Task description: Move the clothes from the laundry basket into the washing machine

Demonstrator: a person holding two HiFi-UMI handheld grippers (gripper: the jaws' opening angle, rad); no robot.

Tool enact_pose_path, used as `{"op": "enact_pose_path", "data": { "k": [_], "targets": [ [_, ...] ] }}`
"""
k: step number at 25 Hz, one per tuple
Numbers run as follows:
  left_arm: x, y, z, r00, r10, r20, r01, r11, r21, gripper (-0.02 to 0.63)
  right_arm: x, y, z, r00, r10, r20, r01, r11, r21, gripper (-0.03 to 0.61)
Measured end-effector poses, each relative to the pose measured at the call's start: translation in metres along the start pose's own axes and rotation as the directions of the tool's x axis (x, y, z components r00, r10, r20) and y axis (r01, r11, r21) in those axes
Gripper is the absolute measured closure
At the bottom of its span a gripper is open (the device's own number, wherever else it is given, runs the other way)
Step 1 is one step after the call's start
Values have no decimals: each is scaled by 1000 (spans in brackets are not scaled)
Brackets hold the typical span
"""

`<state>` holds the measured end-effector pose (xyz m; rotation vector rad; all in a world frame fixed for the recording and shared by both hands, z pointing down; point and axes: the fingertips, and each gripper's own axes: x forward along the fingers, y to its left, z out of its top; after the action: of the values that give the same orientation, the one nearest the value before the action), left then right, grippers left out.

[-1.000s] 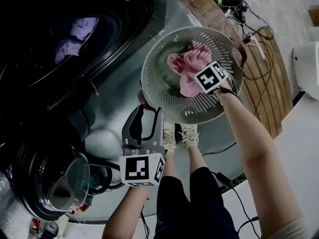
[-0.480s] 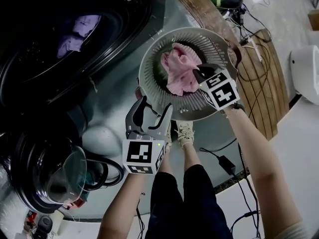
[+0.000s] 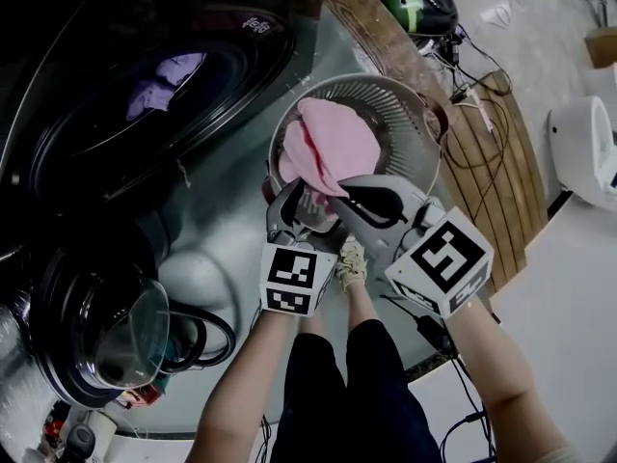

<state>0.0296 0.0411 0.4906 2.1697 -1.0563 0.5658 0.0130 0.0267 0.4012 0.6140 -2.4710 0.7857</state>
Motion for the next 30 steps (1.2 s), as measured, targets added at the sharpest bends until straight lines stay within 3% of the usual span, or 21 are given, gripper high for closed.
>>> {"op": "enact_pose_path", "data": {
  "k": [4,5,7,8,10,12,18,23,25,26,29,30],
  "targets": [
    [-6,17,12,997,63,51,-61,997,-35,271,0,28,22,996,34,79,-37,999,32,546],
    [-10,21,14,996,65,57,-62,997,-53,304,0,31,24,995,37,97,-42,998,45,546],
    [-18,30,17,995,71,71,-66,995,-71,460,0,34,27,990,40,132,-49,997,66,546],
    [-23,35,19,994,78,80,-72,995,-70,507,0,33,27,988,37,148,-48,996,73,546],
    [-34,45,23,990,109,94,-104,993,-56,555,1,29,26,985,12,169,-25,997,74,545],
    [-50,57,29,983,155,101,-150,987,-56,558,5,23,22,986,-37,164,27,998,58,525],
    [-94,85,53,958,256,130,-254,967,-33,558,30,0,-10,993,-114,33,113,993,31,207],
    [-126,104,66,939,304,162,-304,952,-26,560,69,-21,-71,975,-133,-177,139,990,21,104],
    [-138,112,68,931,321,173,-321,946,-29,560,83,-21,-89,966,-110,-235,119,992,26,109],
    [-142,116,68,928,331,173,-331,943,-28,560,88,-20,-93,964,-102,-246,111,993,25,149],
    [-147,126,60,919,363,152,-368,930,7,558,94,-17,-86,972,-107,-211,115,993,29,480],
    [-147,127,57,917,374,138,-381,924,28,558,94,-15,-80,976,-106,-190,114,993,34,539]
  ]
}}
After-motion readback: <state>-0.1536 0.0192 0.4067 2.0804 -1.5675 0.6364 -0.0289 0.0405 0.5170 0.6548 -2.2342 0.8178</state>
